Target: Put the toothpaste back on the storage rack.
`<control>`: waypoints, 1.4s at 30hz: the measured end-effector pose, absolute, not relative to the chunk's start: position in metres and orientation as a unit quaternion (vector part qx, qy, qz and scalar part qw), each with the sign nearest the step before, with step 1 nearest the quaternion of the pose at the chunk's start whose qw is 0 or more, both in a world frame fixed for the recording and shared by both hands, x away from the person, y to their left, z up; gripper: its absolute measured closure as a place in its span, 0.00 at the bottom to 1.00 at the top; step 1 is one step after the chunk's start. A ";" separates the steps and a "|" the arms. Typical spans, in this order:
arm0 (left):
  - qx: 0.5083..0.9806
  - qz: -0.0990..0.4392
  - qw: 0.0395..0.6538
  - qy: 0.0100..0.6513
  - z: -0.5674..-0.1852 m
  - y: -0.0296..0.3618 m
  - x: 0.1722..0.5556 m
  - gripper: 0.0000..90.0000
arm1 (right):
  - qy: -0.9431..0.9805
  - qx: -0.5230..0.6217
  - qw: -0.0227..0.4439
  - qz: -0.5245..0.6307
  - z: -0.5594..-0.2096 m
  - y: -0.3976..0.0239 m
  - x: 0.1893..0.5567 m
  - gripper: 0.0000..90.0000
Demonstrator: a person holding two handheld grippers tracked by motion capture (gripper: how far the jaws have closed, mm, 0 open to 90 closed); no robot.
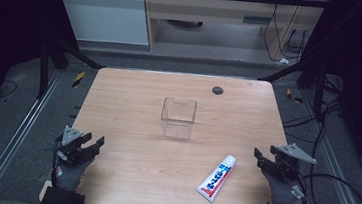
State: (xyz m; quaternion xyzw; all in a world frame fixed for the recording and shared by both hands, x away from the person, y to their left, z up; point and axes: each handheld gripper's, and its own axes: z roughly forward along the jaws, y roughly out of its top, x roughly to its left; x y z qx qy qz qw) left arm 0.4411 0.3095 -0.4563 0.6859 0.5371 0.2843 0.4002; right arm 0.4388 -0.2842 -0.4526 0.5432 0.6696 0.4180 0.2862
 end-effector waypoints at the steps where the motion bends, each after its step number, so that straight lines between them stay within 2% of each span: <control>1: 0.687 0.285 0.399 0.537 -0.456 0.309 0.441 0.51 | 0.673 0.537 0.289 0.419 -0.452 -0.284 0.438 0.45; 7: 0.692 0.278 0.393 0.539 -0.459 0.309 0.441 0.53 | 0.691 0.516 0.269 0.428 -0.447 -0.278 0.432 0.55; 15: 0.712 0.275 0.373 0.528 -0.463 0.300 0.444 0.56 | 0.727 0.481 0.241 0.428 -0.444 -0.261 0.430 0.76; 23: 0.717 0.274 0.366 0.525 -0.465 0.298 0.444 0.57 | 0.746 0.453 0.238 0.426 -0.441 -0.246 0.432 0.89; 26: 0.722 0.273 0.363 0.522 -0.466 0.296 0.445 0.57 | 0.754 0.447 0.232 0.421 -0.441 -0.240 0.436 0.97; 42: 0.730 0.274 0.357 0.515 -0.468 0.289 0.447 0.56 | 0.787 0.427 0.201 0.398 -0.453 -0.212 0.463 1.00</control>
